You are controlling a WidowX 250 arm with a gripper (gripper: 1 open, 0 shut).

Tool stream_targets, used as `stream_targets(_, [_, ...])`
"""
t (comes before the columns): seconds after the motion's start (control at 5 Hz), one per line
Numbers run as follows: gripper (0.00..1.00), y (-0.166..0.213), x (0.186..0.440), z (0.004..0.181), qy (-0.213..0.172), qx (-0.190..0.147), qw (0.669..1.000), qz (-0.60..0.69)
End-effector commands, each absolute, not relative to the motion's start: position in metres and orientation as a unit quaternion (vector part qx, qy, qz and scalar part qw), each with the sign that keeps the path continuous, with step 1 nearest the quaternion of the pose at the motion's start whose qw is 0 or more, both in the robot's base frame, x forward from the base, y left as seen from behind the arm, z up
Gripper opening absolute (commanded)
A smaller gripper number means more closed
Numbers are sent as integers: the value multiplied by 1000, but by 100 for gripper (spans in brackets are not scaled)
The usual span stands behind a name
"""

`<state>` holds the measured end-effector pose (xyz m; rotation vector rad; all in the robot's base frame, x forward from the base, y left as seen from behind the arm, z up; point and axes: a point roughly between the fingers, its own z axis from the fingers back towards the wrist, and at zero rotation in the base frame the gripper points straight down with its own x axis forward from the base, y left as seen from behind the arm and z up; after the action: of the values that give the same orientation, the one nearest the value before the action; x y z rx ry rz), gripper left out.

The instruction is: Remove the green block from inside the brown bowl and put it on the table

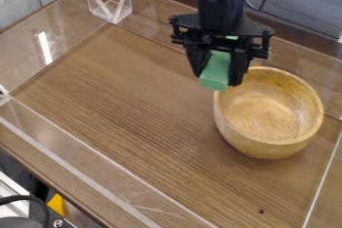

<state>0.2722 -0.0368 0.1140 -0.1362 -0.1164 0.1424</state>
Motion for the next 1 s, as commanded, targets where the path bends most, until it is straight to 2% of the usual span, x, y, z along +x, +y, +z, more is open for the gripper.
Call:
stream_targets(0.0, [0,-30,279,127,-80,-71,993,53])
stream_targets(0.2, [0,-21,279,129,-81,-71,993,45])
stream_targets(0.4, [0,-13,267,134,-77,-70,993,48])
stream_targets(0.6, [0,18,258,121,-75,-65,991,94])
stream_targets(0.8, [0,32,246,103,-69,-62,988,124])
